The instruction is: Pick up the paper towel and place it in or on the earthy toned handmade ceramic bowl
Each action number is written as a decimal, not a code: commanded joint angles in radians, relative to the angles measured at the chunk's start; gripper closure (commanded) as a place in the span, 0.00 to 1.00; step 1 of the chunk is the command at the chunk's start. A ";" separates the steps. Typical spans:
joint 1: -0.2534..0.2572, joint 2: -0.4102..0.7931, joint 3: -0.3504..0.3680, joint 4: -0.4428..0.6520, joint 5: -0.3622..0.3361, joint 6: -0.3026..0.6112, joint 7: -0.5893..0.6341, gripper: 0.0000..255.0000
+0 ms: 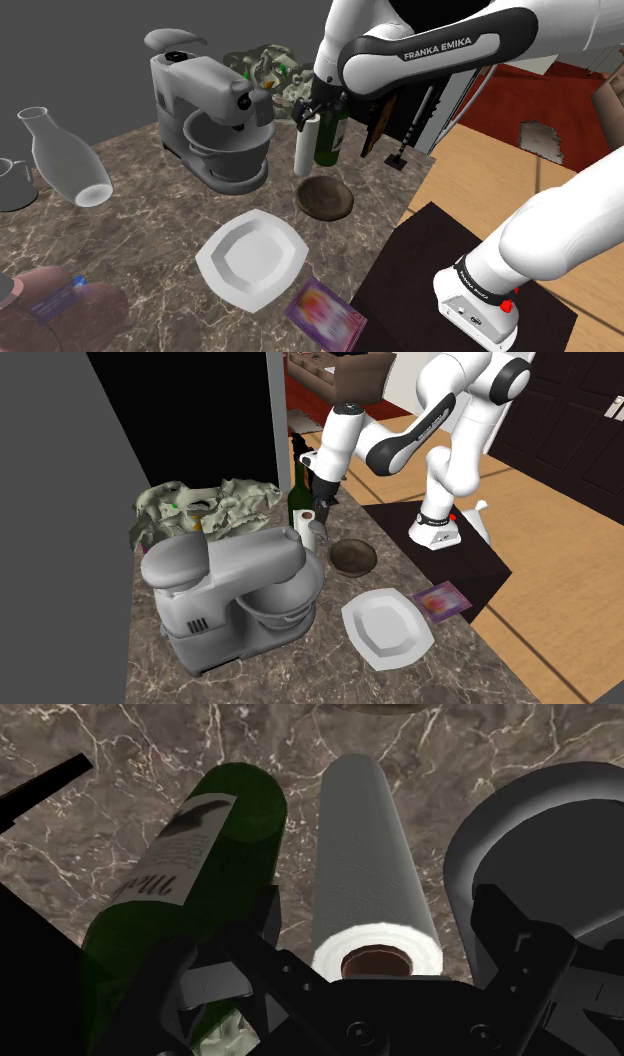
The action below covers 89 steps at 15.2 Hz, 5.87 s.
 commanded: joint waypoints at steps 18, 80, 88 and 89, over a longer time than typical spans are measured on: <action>-0.002 0.021 0.001 -0.012 -0.011 0.031 0.007 1.00; 0.103 -0.455 0.034 -0.241 0.171 -0.196 0.019 1.00; 0.104 -0.448 0.041 -0.277 0.174 -0.154 0.022 1.00; 0.104 -0.448 0.041 -0.277 0.174 -0.154 0.022 1.00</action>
